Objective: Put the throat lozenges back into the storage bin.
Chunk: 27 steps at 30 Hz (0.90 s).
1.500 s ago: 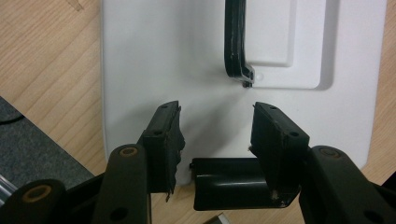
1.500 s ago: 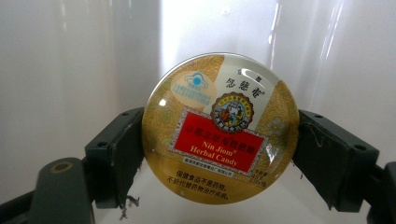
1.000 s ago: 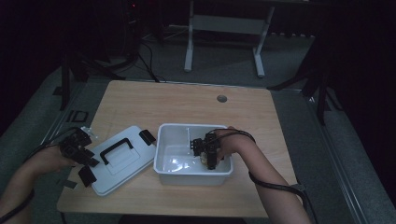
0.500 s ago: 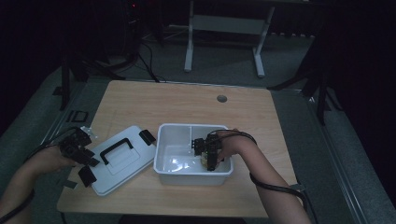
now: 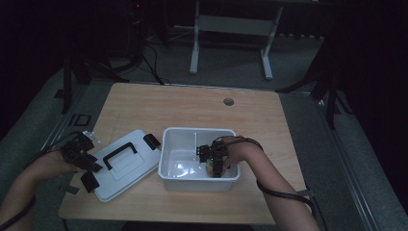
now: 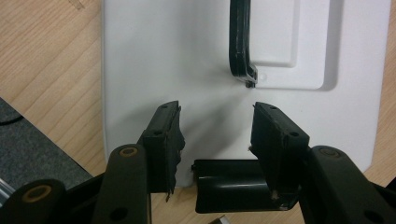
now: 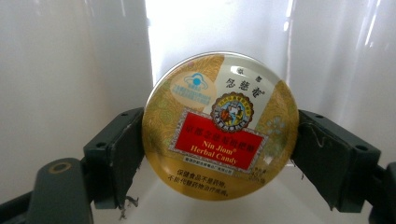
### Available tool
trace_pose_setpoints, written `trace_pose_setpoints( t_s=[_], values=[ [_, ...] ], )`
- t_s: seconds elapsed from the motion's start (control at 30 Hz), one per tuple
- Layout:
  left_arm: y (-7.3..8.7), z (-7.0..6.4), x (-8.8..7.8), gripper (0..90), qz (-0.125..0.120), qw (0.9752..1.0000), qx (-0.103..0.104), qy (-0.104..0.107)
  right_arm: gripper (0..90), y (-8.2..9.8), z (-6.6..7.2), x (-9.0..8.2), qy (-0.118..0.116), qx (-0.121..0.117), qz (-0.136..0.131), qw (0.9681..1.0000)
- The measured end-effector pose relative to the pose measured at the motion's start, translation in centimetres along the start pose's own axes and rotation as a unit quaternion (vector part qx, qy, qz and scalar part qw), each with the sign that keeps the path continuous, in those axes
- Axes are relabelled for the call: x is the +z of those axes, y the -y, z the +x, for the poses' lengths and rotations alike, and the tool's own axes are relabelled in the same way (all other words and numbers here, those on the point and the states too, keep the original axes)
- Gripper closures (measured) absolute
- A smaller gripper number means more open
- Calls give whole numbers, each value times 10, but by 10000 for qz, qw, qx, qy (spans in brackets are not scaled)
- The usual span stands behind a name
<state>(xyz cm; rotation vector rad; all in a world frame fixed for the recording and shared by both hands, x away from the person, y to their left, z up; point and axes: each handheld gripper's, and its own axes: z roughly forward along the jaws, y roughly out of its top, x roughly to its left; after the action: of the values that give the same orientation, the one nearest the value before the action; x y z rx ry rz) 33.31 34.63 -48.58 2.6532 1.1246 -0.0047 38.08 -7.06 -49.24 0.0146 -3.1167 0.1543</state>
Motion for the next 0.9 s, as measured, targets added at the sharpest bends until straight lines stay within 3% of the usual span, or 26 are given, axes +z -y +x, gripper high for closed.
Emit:
trace_pose_setpoints(
  t_s=[0.63,0.9],
  values=[
    [-4,-2,2,517,33,10000,-3,15,197,8,2,-20,113,-53,-215,9997],
    [-7,-3,2,517,53,10000,19,31,186,11,3,-38,189,-105,-518,9984]
  ],
)
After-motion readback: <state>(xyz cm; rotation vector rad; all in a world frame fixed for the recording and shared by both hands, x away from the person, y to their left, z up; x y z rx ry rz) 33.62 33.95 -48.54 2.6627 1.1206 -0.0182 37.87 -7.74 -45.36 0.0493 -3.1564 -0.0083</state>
